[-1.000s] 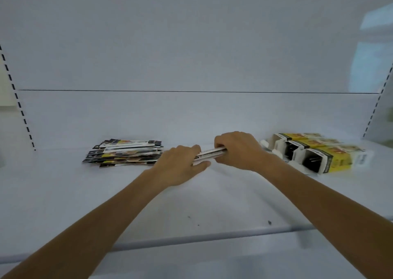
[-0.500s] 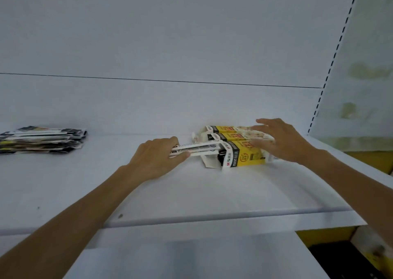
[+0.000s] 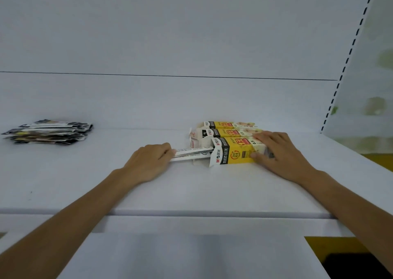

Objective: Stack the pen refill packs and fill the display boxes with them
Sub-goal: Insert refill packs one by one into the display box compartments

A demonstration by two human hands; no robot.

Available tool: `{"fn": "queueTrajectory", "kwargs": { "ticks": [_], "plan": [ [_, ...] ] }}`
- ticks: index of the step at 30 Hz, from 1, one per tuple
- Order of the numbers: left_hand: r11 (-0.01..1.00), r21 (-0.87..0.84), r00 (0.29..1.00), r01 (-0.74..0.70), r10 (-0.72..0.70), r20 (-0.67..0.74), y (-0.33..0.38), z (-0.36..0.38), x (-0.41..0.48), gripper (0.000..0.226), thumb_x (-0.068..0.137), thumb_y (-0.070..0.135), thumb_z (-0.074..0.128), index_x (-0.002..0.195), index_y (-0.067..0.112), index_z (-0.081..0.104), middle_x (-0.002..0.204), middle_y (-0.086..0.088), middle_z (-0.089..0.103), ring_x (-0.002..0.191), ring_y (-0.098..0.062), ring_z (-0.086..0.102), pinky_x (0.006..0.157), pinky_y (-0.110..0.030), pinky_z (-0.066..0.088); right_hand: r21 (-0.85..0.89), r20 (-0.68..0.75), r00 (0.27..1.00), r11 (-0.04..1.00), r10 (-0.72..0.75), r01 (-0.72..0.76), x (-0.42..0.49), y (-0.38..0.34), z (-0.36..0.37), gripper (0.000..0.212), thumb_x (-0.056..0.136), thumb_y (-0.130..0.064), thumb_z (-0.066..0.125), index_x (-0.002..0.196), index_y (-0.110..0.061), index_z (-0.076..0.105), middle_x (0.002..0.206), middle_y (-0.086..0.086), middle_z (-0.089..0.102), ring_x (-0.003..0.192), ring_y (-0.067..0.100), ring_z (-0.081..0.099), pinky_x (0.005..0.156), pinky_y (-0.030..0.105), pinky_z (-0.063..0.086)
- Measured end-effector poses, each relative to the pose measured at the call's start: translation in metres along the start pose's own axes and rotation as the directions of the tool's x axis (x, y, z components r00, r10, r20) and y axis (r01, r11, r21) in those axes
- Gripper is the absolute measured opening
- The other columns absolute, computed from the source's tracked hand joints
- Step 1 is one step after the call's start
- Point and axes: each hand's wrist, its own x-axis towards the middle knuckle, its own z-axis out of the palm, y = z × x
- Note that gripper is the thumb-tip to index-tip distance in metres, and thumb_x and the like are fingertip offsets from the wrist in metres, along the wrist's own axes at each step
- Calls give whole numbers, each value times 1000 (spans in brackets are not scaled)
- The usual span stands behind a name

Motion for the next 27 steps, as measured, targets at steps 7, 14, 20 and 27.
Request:
{"fn": "queueTrajectory", "kwargs": {
  "ticks": [7,14,20,27],
  "plan": [
    [978,-209,998,27,-37,-44,4,-3,4,24,96,33,39,85,17,53,70,0,53,62,-16,43,58,-31,31,2,3,1000,1000,12,-12,0,0,1,61,85,-55,49,139,-28,37,143,-7,35,131,11,19,100,36,35],
    [942,-335,999,24,-11,43,35,-2,17,20,95,26,40,90,15,56,84,2,54,79,-17,46,63,-26,33,-2,-13,1000,1000,19,-19,-1,-2,1,63,84,-55,49,139,-27,38,142,-8,36,129,11,20,99,37,37],
    [926,-366,980,-88,147,136,81,14,35,19,94,11,36,81,8,49,88,-3,53,93,-23,50,73,-25,39,-17,-13,998,998,55,-55,-3,-5,-1,69,79,-64,42,138,-30,38,144,-8,32,131,8,18,93,40,44],
    [996,66,966,52,-34,-256,52,12,26,42,91,46,42,124,20,46,122,-3,51,111,-24,47,92,-36,33,74,-64,988,988,137,-132,-4,-4,-1,65,78,-56,58,132,-22,46,147,-2,20,132,13,20,95,47,44]
  ]
}}
